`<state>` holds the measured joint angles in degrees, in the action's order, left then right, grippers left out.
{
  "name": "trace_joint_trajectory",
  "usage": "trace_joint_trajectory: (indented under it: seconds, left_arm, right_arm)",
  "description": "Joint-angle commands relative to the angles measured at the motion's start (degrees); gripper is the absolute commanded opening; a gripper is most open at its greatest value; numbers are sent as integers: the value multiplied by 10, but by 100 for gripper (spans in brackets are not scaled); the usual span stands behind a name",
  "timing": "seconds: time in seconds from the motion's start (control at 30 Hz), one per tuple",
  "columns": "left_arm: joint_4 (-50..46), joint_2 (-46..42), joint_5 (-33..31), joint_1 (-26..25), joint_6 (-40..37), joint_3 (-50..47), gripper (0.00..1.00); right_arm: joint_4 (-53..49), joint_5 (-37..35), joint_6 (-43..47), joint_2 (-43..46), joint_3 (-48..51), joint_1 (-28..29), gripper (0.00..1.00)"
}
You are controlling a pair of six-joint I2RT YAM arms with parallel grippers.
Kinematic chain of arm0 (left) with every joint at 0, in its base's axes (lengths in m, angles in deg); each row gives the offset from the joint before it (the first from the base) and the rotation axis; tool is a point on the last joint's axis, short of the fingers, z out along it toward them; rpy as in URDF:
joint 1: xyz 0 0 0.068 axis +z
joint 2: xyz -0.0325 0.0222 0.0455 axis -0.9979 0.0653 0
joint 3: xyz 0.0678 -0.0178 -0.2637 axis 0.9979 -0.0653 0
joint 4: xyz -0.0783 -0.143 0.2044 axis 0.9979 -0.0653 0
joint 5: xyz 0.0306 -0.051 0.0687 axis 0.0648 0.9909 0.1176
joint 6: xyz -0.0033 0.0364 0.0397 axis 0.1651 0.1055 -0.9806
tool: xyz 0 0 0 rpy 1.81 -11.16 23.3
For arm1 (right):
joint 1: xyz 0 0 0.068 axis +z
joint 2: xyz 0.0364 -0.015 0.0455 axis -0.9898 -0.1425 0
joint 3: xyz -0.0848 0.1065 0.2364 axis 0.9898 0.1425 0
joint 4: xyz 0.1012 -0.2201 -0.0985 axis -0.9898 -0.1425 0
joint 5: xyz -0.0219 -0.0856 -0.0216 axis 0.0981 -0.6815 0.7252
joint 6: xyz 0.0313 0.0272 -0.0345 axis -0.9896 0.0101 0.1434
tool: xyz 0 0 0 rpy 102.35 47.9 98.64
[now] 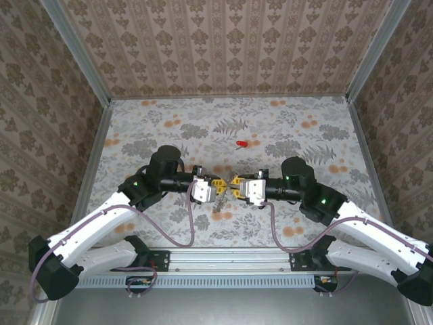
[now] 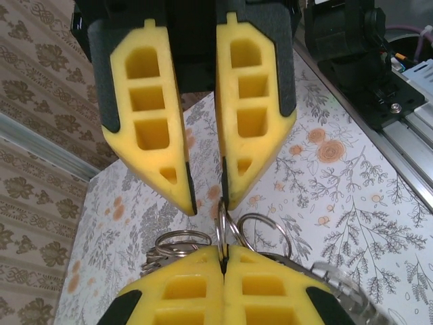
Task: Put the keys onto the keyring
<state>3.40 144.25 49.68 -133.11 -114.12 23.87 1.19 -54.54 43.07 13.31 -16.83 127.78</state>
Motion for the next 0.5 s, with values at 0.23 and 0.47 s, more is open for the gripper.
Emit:
trace_joint_trajectory:
  seconds: [0.23,0.47]
  left_arm:
    - [58,-11,21,-3,21,5,0]
    - [68,-10,20,-4,25,2,0]
  right_arm:
    - [19,-53,26,-5,13,11,13]
    - [64,-30,-2,-7,27,12,13]
